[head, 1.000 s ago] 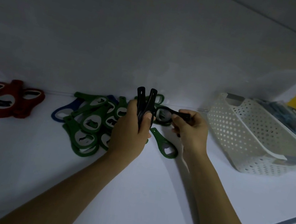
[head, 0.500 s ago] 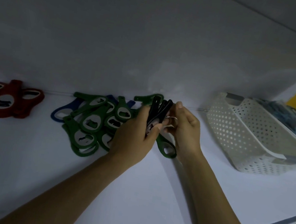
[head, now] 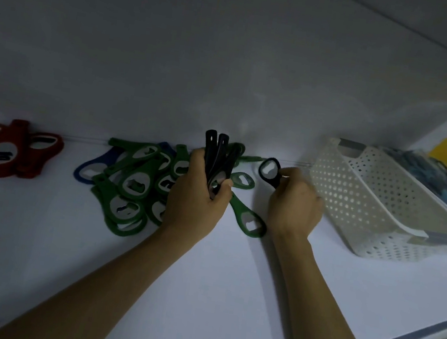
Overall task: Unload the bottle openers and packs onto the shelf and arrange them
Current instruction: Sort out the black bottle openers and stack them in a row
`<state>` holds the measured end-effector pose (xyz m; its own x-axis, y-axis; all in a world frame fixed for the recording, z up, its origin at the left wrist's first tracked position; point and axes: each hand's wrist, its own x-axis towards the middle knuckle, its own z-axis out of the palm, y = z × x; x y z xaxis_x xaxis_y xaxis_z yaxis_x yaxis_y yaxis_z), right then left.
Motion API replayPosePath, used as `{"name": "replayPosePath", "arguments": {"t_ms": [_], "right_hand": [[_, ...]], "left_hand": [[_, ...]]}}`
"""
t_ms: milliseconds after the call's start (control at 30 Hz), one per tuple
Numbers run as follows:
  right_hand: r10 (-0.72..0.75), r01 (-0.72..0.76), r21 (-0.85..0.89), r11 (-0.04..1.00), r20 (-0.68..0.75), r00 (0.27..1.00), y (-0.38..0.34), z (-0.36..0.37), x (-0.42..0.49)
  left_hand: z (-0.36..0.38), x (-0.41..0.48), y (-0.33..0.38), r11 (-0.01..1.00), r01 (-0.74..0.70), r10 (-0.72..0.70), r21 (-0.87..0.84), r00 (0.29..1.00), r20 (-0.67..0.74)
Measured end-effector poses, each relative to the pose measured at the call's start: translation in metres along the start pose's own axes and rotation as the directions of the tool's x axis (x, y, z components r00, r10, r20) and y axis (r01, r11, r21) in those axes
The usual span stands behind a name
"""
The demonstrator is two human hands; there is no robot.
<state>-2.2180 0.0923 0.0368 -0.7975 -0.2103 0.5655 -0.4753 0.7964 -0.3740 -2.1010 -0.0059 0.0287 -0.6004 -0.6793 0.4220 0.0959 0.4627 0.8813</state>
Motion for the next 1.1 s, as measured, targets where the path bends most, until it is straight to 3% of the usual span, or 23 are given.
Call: {"name": "replayPosePath", "arguments": {"t_ms": [67, 133, 233, 300, 333, 467, 600, 733, 833, 1033, 1100], "right_hand": [[0.075, -0.068, 0.162, 0.984, -0.036, 0.997, -0.002, -0.002, 0.0], [0.142, -0.152, 0.46, 0.875, 0.057, 0.988, -0.006, -0.004, -0.001], [0.198, -0.339, 0.818, 0.466, 0.276, 0.94, -0.014, -0.01, -0.002], [0.202, -0.436, 0.871, 0.225, 0.396, 0.896, -0.02, -0.015, -0.003], [0.211, -0.454, 0.877, 0.157, 0.419, 0.883, -0.022, -0.016, -0.003], [0.227, -0.438, 0.887, 0.147, 0.401, 0.888, -0.022, -0.02, -0.001], [0.009, -0.436, 0.893, 0.116, 0.438, 0.899, -0.027, -0.022, -0.006], [-0.075, -0.395, 0.889, 0.234, 0.421, 0.904, -0.033, -0.022, -0.012], [-0.231, -0.372, 0.875, 0.308, 0.448, 0.864, -0.037, -0.02, -0.018], [-0.22, -0.481, 0.868, 0.121, 0.496, 0.84, -0.039, -0.023, -0.016], [-0.246, -0.555, 0.831, 0.031, 0.544, 0.802, -0.04, -0.022, -0.016]], "left_hand": [[0.0, 0.0, 0.0, 1.0, -0.001, 0.001, -0.002, 1.0, 0.005], [0.0, 0.0, 0.001, 1.0, 0.011, -0.01, -0.014, 1.0, 0.01], [0.0, 0.001, 0.0, 1.0, 0.005, -0.005, 0.001, 1.0, 0.011], [0.0, 0.0, 0.0, 1.0, -0.015, 0.014, 0.015, 1.0, 0.011], [0.0, 0.0, 0.0, 0.999, -0.026, 0.026, 0.024, 1.0, 0.007], [-0.002, -0.001, 0.002, 0.999, -0.041, 0.041, -0.019, 0.999, 0.033], [-0.002, -0.004, 0.004, 0.997, -0.073, 0.072, 0.002, 0.991, 0.11], [-0.001, -0.005, 0.003, 0.956, -0.23, 0.227, 0.181, 0.973, 0.04], [-0.001, -0.008, 0.006, 0.919, -0.29, 0.277, 0.265, 0.957, 0.086], [0.001, -0.008, 0.005, 0.877, -0.378, 0.351, 0.298, 0.926, 0.142], [0.001, -0.007, 0.003, 0.875, -0.383, 0.356, 0.295, 0.924, 0.144]]}}
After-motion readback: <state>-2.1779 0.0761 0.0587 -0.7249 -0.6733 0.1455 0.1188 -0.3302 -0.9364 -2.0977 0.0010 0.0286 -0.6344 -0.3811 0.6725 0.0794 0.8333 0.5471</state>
